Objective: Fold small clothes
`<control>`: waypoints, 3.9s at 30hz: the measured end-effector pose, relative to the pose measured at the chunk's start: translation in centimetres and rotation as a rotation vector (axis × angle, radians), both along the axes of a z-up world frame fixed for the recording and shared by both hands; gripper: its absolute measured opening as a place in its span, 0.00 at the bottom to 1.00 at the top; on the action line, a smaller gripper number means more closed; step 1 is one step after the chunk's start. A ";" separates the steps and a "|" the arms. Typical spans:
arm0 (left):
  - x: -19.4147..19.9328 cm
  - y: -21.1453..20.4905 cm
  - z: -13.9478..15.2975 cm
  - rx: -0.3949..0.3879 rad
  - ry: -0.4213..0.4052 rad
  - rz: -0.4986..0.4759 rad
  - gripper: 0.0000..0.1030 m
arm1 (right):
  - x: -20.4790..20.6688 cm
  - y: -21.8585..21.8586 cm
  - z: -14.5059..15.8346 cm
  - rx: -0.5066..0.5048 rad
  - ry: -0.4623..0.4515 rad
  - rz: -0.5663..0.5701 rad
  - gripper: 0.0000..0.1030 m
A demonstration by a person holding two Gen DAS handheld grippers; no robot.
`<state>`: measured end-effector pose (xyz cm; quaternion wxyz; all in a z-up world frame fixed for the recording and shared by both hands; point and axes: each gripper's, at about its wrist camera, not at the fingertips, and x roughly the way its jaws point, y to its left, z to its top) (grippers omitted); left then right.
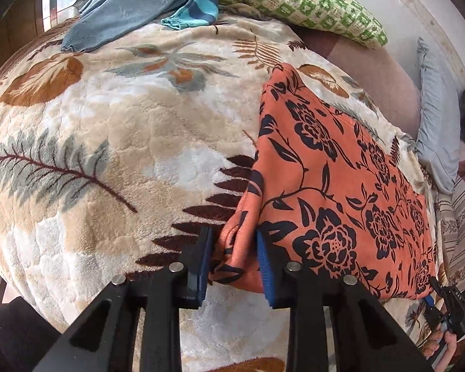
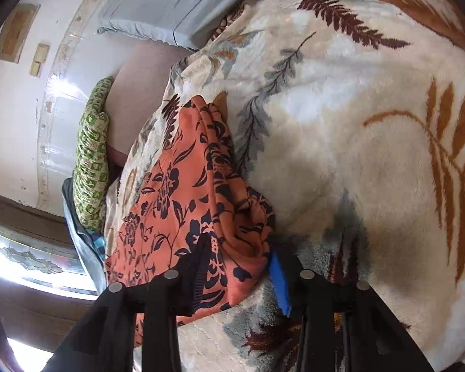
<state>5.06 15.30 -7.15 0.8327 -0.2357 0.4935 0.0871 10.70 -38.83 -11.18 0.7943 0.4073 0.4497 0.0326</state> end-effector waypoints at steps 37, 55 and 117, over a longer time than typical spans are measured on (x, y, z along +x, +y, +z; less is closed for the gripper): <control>-1.0 -1.5 9.5 0.241 -0.242 -0.046 0.48 | -1.8 1.4 9.4 -0.198 -0.163 0.087 0.54; 3.2 -9.7 3.2 0.317 -0.124 -0.292 0.67 | 6.8 6.3 5.9 -0.042 -0.125 0.282 0.67; 4.9 -16.0 1.5 0.360 -0.029 -0.480 0.74 | -0.4 6.0 6.3 -0.226 -0.070 0.137 0.14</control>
